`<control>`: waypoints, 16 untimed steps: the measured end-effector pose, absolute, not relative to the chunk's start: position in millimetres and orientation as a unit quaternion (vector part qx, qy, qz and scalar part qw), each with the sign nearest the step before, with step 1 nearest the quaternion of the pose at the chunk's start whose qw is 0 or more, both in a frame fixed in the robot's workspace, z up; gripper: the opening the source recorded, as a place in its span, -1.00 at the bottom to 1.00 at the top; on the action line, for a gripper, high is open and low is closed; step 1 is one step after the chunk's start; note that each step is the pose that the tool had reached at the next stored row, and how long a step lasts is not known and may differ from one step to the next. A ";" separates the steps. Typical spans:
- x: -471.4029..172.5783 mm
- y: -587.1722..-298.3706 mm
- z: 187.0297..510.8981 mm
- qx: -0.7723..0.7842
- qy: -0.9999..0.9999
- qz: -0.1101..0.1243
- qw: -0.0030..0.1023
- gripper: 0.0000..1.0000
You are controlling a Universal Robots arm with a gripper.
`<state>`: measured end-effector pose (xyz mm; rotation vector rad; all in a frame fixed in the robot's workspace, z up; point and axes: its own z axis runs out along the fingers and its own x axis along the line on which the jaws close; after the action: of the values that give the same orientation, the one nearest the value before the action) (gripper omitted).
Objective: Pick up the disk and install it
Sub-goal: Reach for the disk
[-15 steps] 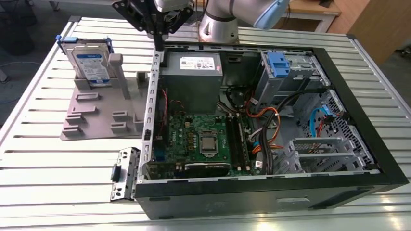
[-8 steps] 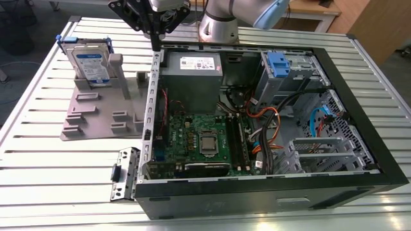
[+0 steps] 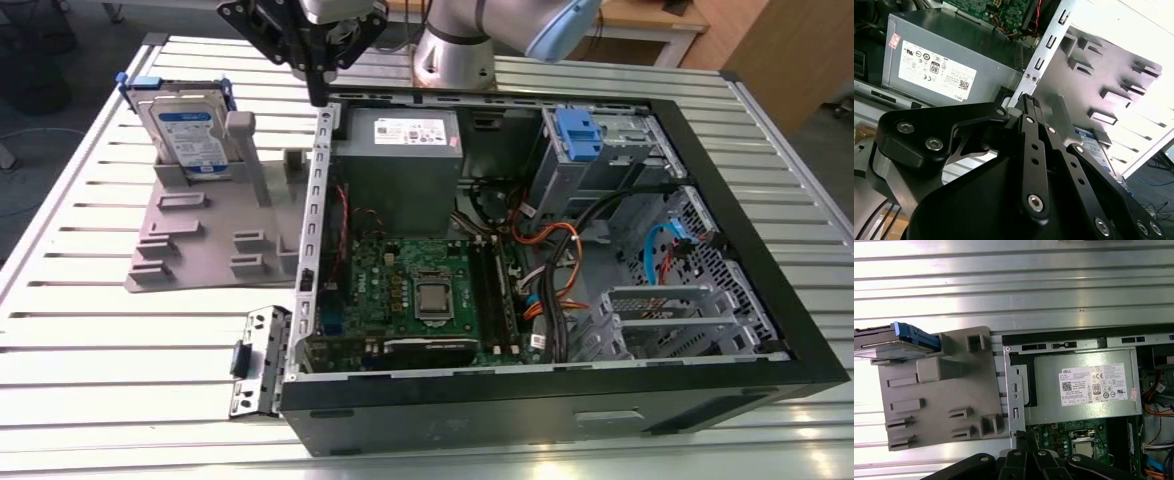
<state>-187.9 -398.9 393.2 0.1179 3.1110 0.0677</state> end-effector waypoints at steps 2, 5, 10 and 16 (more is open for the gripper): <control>-189.2 -398.9 393.1 0.038 0.999 0.022 0.014 -0.80; -190.8 -398.9 393.2 0.038 0.999 0.022 0.014 -0.80; -193.1 -398.9 393.1 0.038 0.999 0.022 0.014 -0.80; -195.4 -398.9 393.0 0.038 0.999 0.022 0.014 -0.80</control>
<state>-195.4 -398.9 393.0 0.1178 3.1109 0.0677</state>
